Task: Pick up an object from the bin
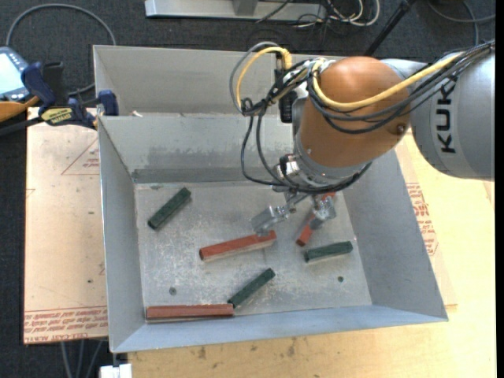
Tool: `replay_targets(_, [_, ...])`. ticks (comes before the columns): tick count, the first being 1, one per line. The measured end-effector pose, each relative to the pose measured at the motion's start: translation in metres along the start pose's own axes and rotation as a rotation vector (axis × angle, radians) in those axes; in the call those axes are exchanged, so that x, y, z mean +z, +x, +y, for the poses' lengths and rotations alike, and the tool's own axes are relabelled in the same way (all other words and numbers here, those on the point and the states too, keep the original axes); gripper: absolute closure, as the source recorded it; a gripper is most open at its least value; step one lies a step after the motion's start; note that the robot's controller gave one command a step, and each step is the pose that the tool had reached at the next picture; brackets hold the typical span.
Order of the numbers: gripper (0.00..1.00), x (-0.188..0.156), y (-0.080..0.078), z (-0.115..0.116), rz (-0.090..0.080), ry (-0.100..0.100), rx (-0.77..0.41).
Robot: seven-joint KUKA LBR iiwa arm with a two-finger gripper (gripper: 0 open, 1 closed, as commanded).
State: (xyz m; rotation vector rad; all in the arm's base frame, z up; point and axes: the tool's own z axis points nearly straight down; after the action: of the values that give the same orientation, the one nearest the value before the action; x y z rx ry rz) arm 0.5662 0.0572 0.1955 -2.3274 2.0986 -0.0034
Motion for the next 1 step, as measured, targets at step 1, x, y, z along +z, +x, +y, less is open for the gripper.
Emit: replay_targets(1, [0.0, 0.1103, -0.0746, -0.037, -0.003, -0.011, -0.229])
